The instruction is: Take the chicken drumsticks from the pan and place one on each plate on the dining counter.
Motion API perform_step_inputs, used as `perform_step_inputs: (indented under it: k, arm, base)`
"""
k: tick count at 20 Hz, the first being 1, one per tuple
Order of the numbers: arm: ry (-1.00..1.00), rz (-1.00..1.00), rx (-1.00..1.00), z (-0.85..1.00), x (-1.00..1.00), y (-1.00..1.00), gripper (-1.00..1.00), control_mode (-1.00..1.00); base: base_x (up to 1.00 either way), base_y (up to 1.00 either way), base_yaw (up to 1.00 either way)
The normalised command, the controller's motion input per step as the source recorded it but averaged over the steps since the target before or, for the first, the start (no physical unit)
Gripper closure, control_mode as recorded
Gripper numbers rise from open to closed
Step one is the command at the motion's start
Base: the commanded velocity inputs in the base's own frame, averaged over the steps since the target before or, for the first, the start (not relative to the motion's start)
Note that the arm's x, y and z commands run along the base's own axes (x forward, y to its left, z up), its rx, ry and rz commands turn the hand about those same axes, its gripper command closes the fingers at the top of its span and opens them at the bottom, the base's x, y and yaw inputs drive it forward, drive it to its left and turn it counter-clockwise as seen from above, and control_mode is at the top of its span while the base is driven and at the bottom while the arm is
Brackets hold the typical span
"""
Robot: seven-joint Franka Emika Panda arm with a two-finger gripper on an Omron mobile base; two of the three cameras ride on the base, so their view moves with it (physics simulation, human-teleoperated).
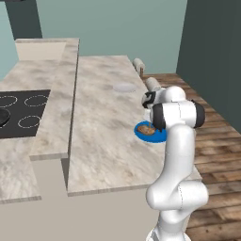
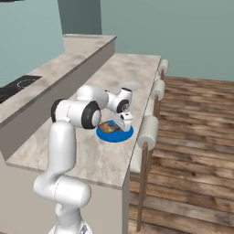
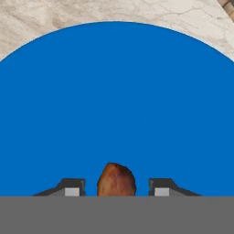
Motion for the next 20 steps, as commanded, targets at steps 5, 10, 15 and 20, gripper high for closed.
perform_step_inputs:
  k: [5, 10, 15, 20]
  arm:
    - [-0.01, 0.0, 0.0, 0.0, 0.03, -0.04, -1.0, -1.0]
    - [-0.01, 0.0, -0.01, 0.12, 0.12, -0.08, -1.0, -1.0]
    - [-0.01, 0.0, 0.0, 0.4, 0.01, -0.14, -1.0, -1.0]
    - [0.0, 0.04, -0.02, 0.46, -0.34, 0.01, -1.0, -1.0]
  base:
    - [0.0, 0.0, 0.0]
    - [0.0, 0.0, 0.0]
    - [0.0, 0.0, 0.0]
    - [0.0, 0.0, 0.0]
